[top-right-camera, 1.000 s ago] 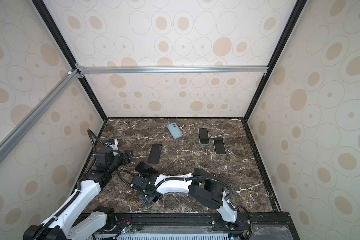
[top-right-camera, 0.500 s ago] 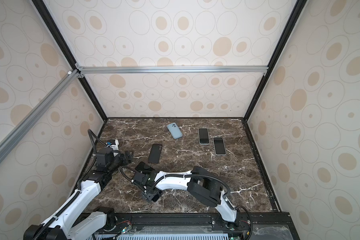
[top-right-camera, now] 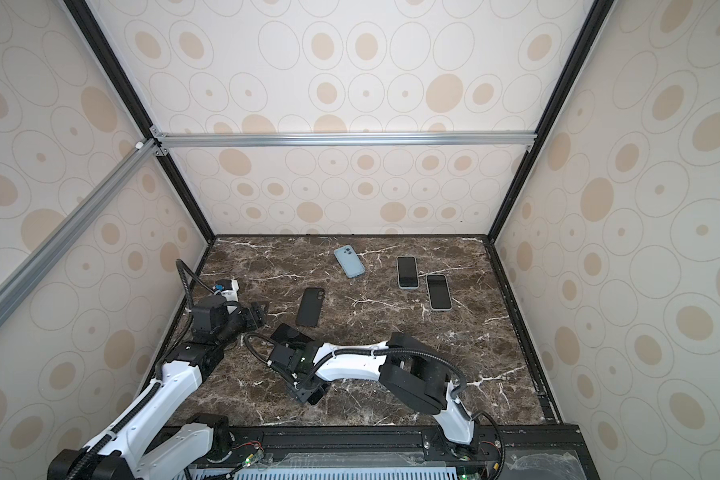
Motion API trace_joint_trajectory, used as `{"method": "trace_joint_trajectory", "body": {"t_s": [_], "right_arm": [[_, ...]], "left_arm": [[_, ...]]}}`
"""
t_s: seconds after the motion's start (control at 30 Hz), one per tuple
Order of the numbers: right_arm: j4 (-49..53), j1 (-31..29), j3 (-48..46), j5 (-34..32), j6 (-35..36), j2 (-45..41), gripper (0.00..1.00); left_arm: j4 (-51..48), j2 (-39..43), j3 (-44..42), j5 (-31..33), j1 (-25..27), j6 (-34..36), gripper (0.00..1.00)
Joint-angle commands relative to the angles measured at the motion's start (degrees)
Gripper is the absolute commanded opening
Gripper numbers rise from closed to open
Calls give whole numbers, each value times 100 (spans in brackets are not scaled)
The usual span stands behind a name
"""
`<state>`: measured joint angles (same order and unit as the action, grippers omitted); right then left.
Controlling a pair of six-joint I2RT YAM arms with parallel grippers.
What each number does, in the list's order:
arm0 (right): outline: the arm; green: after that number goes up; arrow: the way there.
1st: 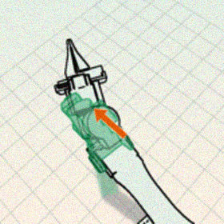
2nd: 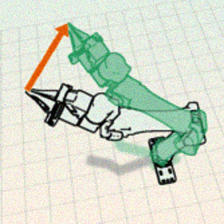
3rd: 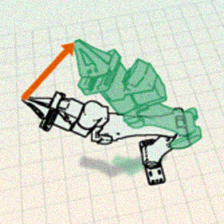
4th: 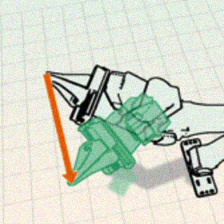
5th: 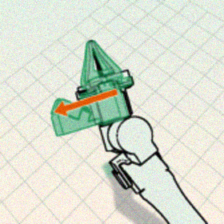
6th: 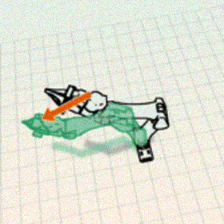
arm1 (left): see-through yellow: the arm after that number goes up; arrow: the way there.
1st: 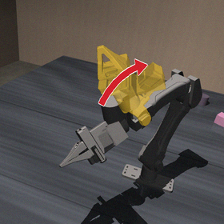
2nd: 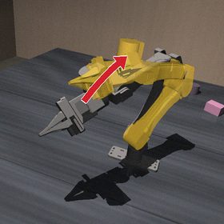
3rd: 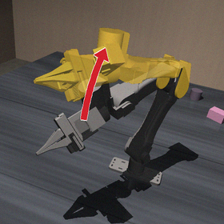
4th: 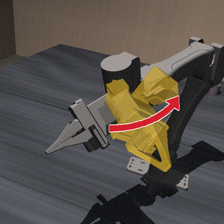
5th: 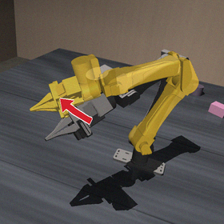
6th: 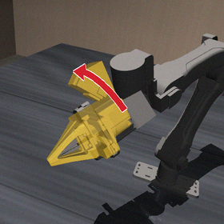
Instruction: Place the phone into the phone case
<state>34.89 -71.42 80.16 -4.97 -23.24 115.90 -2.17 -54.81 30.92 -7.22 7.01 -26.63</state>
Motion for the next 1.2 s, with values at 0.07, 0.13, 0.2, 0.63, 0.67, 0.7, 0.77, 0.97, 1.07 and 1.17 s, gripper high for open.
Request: {"method": "trace_joint_trajectory", "body": {"t_s": [0.07,0.13,0.2,0.63,0.67,0.7,0.77,0.97,1.07,1.17], "right_arm": [[115,119,-816,-170,-277,-586,67],[-1,150,-1141,-292,-289,-811,67],[-91,215,-1384,-338,-312,-978,67],[-732,836,-2397,-308,-263,-1796,67],[-861,899,-2498,-267,-235,-1888,67],[-990,957,-2598,-242,-202,-1970,67],[-1250,1059,-2811,-225,-131,-2171,67],[-1696,1282,-3255,-293,29,-2606,67],[-1814,1341,-3372,-333,84,-2714,66],[-1902,1357,-3460,-402,125,-2815,66]], "left_arm": [[189,54,-24,-146,-50,-9,77],[199,23,-31,-183,-49,-2,77],[217,-4,-16,-233,-46,17,76],[298,-344,170,-605,412,170,73],[289,-412,224,-647,490,184,73],[272,-472,272,-687,555,191,73],[220,-642,411,-838,733,237,73],[-27,-1247,952,-1153,1360,484,73],[-83,-1587,1164,-1353,1615,510,73],[-86,-1879,1360,-1520,1789,510,73]]}}
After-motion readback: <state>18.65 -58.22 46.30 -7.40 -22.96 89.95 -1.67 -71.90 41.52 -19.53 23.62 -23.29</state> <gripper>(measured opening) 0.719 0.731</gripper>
